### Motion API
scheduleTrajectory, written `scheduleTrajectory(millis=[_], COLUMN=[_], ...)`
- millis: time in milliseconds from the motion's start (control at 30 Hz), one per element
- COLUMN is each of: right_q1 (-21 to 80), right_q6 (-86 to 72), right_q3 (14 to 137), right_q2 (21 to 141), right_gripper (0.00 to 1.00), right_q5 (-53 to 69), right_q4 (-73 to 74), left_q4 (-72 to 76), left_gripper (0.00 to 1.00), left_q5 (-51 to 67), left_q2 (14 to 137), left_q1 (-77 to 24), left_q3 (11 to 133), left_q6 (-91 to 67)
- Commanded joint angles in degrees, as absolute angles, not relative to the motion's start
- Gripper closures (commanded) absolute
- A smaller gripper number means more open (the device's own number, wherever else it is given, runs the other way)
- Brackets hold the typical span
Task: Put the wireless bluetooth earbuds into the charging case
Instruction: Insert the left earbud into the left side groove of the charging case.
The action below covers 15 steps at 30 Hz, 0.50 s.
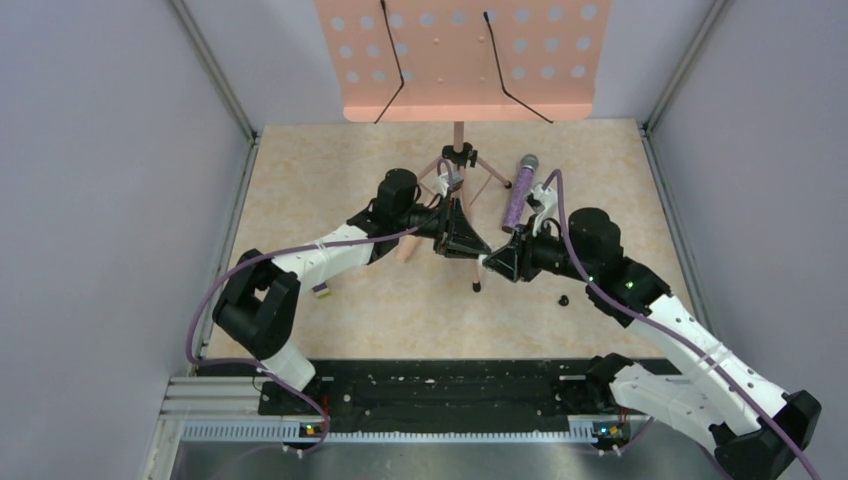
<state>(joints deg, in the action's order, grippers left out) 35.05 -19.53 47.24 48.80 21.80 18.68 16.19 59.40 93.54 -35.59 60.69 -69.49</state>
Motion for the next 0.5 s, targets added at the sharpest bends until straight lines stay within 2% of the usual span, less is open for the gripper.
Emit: scheduleTrajectory(millis=[0,467], right_q1=[34.64,34.63], right_q6=[-19.5,-19.33], right_q3=[47.22,47.24], right_q2=[48.18,48.24], right_gripper=[0.68,0.88], right_q5=[21.95,20.09], right_q4=[17.72,18.85], left_q4=[17.89,17.42], left_gripper=[1.0,1.0], left_q5=[59.32,57.69], left_q2=[91.59,90.77], left_q1=[-35.13,-34.39], left_q3=[62.49,62.48], left_q6=[-69.33,-69.3])
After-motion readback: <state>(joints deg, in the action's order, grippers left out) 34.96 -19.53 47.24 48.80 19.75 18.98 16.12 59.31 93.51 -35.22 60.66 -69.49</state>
